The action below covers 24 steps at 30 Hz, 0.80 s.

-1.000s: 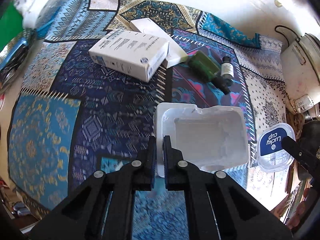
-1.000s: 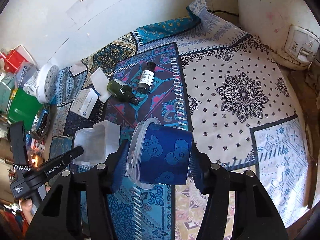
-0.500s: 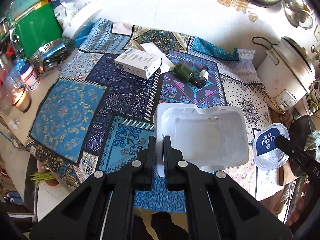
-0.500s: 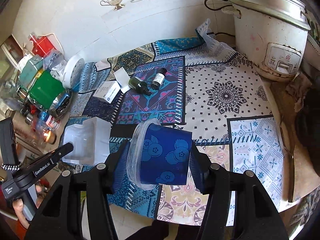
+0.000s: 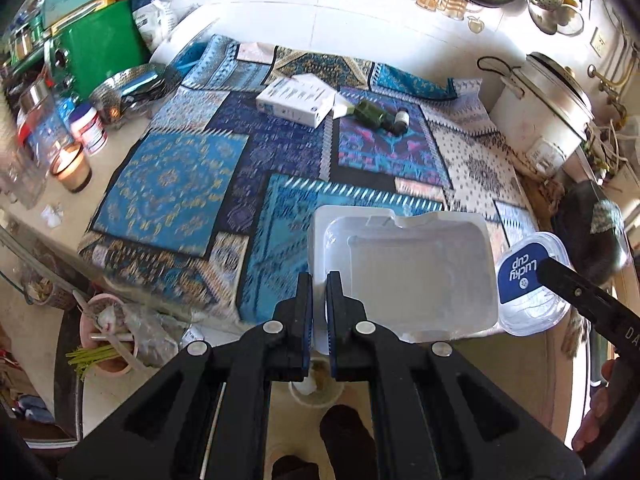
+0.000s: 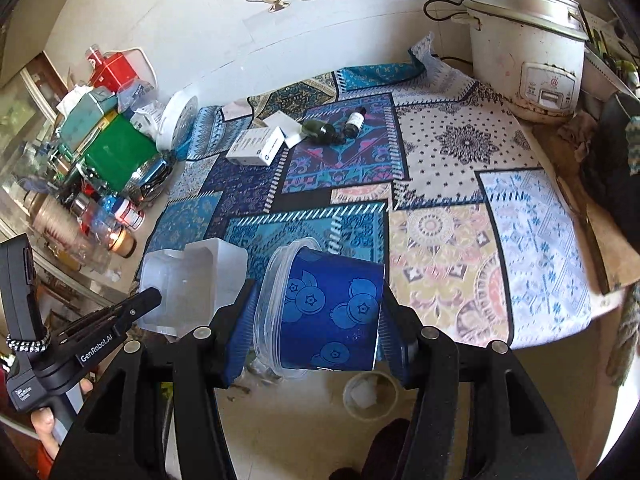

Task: Collect trash
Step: 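Carry the foam tray and blue tub down toward the floor bin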

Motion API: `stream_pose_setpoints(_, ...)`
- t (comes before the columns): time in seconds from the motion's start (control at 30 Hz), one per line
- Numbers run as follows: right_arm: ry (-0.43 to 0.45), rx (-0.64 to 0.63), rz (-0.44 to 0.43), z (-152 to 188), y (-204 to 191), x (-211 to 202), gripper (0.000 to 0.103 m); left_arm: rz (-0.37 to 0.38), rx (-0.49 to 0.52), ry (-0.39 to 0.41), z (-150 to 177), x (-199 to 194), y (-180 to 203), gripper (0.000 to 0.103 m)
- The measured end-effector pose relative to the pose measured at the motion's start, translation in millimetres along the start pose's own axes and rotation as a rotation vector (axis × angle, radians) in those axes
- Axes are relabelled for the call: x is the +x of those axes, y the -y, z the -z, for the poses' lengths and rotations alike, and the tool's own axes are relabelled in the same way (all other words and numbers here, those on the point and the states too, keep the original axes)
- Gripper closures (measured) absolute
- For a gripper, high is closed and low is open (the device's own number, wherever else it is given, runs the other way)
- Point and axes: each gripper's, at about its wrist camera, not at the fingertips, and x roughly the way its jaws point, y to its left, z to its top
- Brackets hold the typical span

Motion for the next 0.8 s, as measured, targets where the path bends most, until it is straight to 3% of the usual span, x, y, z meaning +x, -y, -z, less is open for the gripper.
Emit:
stream_pose_setpoints(0.2,-0.035,0.043,0.003,57,-23,2,0.051,-0.018,0.019,-0.050,56,-13,-33,0.098)
stream_pose_setpoints(0.4,-0.117,0.086,0.020,101,-26,18,0.051,-0.039,0.028,-0.127,101,-2,-53,0.098)
stream_pose_setpoints(0.53,-0.161,0.098,0.040,122,-18,34,0.051,-0.050,0.040,-0.191,126,23,-55,0.098)
stream_pose_setpoints(0.8,-0.267,0.151,0.069,168,29,93,0.051,-0.076,0.043,-0.316,180,111,-51,0.098)
